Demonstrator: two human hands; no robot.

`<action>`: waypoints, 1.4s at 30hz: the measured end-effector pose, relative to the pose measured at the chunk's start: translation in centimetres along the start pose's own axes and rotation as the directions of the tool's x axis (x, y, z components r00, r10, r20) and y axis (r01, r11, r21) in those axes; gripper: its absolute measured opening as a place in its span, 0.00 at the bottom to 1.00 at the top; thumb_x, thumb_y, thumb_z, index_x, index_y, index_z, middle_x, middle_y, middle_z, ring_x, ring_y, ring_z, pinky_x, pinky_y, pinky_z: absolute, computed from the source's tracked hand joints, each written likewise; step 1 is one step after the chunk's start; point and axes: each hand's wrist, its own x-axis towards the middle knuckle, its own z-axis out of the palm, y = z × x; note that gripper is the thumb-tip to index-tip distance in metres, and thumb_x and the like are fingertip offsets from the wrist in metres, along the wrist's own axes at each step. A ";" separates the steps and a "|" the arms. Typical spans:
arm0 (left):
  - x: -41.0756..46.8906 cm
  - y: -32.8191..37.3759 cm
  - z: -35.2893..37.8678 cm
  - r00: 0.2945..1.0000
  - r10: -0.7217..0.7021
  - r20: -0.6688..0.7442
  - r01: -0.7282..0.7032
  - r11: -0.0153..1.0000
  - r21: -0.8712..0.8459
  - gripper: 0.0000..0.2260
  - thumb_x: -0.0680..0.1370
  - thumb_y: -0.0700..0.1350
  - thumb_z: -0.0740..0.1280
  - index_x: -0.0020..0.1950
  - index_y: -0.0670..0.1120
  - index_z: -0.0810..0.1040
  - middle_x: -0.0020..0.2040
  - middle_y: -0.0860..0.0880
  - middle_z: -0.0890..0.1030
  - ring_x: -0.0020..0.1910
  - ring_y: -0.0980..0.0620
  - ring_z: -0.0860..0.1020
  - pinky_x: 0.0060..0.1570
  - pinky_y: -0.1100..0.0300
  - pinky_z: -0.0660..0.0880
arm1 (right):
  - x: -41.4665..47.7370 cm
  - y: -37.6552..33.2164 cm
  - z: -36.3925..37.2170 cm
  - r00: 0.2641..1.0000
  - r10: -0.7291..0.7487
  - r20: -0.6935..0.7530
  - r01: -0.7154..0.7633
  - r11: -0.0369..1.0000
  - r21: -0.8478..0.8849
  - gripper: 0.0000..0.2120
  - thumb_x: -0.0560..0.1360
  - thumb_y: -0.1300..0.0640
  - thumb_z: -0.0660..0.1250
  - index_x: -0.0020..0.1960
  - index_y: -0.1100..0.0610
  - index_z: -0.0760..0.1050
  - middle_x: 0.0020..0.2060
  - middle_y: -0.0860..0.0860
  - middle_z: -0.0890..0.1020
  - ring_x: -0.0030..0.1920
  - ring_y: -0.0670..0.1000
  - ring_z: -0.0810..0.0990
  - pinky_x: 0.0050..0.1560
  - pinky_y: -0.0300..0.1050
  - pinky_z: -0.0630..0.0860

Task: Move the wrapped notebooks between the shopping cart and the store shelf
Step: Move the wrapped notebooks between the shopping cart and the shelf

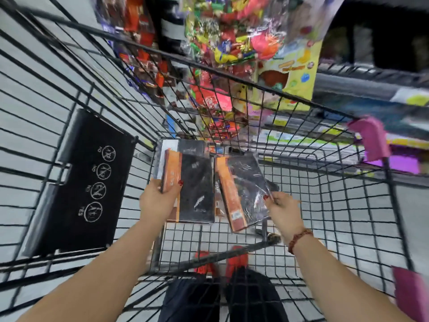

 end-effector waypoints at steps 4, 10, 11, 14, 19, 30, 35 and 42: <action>-4.2 2.6 -2.7 0.999 0.032 0.032 -0.029 0.997 -0.072 0.11 0.73 0.50 0.70 0.48 0.43 0.77 0.40 0.44 0.81 0.35 0.47 0.79 0.37 0.52 0.79 | -4.4 -2.4 -3.8 0.999 0.036 -0.022 -0.031 0.986 0.162 0.06 0.75 0.63 0.65 0.40 0.56 0.77 0.40 0.61 0.83 0.39 0.60 0.79 0.48 0.61 0.77; -9.7 7.4 -5.5 0.978 0.197 0.061 -0.191 0.977 -0.093 0.12 0.74 0.50 0.70 0.50 0.42 0.77 0.38 0.45 0.79 0.32 0.51 0.76 0.22 0.68 0.71 | -10.1 -5.5 -11.3 0.989 -0.039 -0.144 0.094 0.910 0.404 0.04 0.75 0.67 0.64 0.44 0.63 0.77 0.39 0.57 0.80 0.41 0.53 0.77 0.45 0.45 0.73; -10.4 8.1 -5.4 0.971 0.226 0.078 -0.215 0.968 -0.133 0.10 0.74 0.50 0.70 0.47 0.44 0.77 0.39 0.44 0.80 0.33 0.49 0.78 0.22 0.66 0.74 | -10.7 -5.9 -12.5 0.982 -0.058 -0.182 0.132 0.893 0.430 0.04 0.75 0.66 0.65 0.46 0.62 0.78 0.41 0.58 0.81 0.42 0.53 0.77 0.47 0.45 0.73; -13.2 11.1 -5.3 0.946 0.304 0.109 -0.282 0.942 -0.181 0.07 0.74 0.49 0.70 0.41 0.49 0.74 0.43 0.40 0.82 0.39 0.40 0.81 0.29 0.52 0.80 | -12.6 -6.7 -15.8 0.960 -0.124 -0.250 0.235 0.841 0.487 0.06 0.74 0.63 0.67 0.51 0.59 0.78 0.45 0.59 0.82 0.46 0.54 0.79 0.54 0.47 0.74; -18.2 16.2 -3.7 0.902 0.408 0.141 -0.369 0.899 -0.236 0.08 0.75 0.47 0.69 0.39 0.53 0.71 0.37 0.49 0.79 0.35 0.48 0.79 0.34 0.53 0.78 | -15.2 -6.5 -21.4 0.934 -0.158 -0.322 0.330 0.731 0.598 0.05 0.75 0.66 0.64 0.45 0.59 0.78 0.36 0.53 0.81 0.38 0.50 0.78 0.41 0.44 0.75; -31.2 21.1 6.0 0.852 0.490 0.185 -0.391 0.830 -0.397 0.05 0.73 0.48 0.71 0.46 0.48 0.79 0.42 0.43 0.83 0.38 0.43 0.80 0.40 0.48 0.77 | -19.0 2.5 -36.2 0.914 -0.119 -0.388 0.387 0.542 0.746 0.07 0.76 0.67 0.62 0.47 0.63 0.79 0.35 0.51 0.84 0.35 0.48 0.81 0.34 0.40 0.78; -37.0 21.5 12.0 0.840 0.490 0.234 -0.348 0.817 -0.460 0.03 0.76 0.43 0.69 0.47 0.46 0.78 0.43 0.43 0.83 0.38 0.44 0.81 0.39 0.52 0.77 | -19.5 7.3 -42.5 0.914 -0.075 -0.399 0.380 0.503 0.776 0.07 0.76 0.67 0.62 0.50 0.65 0.78 0.36 0.51 0.84 0.36 0.48 0.82 0.36 0.42 0.79; -40.6 24.2 17.6 0.822 0.503 0.267 -0.360 0.822 -0.441 0.03 0.76 0.42 0.68 0.49 0.44 0.79 0.38 0.45 0.83 0.30 0.51 0.80 0.29 0.60 0.76 | -18.9 10.5 -47.4 0.909 -0.023 -0.416 0.380 0.457 0.804 0.07 0.76 0.67 0.62 0.47 0.64 0.79 0.34 0.50 0.85 0.34 0.46 0.82 0.35 0.41 0.80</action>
